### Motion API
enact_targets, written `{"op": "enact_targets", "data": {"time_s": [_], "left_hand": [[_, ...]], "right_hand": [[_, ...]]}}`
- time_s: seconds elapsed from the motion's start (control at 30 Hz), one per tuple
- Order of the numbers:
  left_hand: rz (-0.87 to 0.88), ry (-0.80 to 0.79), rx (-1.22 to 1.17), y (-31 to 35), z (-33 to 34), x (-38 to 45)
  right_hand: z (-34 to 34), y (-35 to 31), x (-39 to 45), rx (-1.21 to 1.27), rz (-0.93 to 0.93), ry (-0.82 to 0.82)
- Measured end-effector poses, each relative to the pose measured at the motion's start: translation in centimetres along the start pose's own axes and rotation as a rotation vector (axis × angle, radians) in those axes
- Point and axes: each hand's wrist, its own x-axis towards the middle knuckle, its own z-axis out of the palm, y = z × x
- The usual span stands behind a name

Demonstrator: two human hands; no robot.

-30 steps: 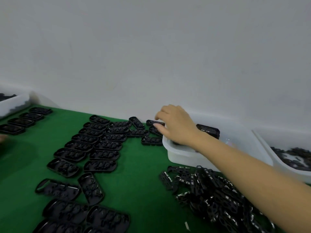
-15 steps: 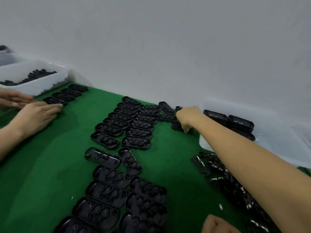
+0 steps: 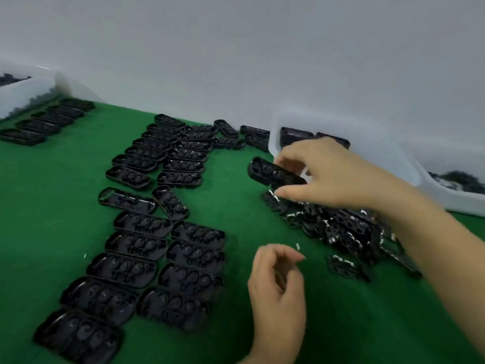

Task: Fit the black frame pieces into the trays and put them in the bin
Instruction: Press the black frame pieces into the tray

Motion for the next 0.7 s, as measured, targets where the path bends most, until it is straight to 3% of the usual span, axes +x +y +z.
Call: {"op": "enact_targets", "data": {"time_s": [0.17,0.23,0.3,0.43,0.57,0.63,0.7], "left_hand": [[-0.031,0.107,-0.091,0.3,-0.3,0.1],[0.032,0.056,-0.006,0.1,-0.2,0.2],[0.151,-0.099,0.206,0.0,-0.2,0.0],[0.378,-0.371,0.561,-0.3,0.0,-0.9],[0.39,-0.299,0.559,-0.2,-0.1,-0.6],[0.41,-0.276,0.561,-0.2,-0.1,-0.6],[0.455,-0.291,0.574,-0.2,-0.1,-0.9]], "right_hand": [[3.0,1.3,-14.8,0.06,0.15,-0.018],[5.2,1.0,-18.7,0.12,0.204,-0.04],[7.4,0.0,-20.9,0.112,0.234,-0.064],[9.9,-0.3,-22.0,0.128,0.228,-0.059],[9.2,2.4,-19.8,0.278,0.335,0.197],[9.2,3.7,-18.2,0.132,0.389,0.28],[9.9,4.4,-17.0,0.026,0.412,0.247]]}}
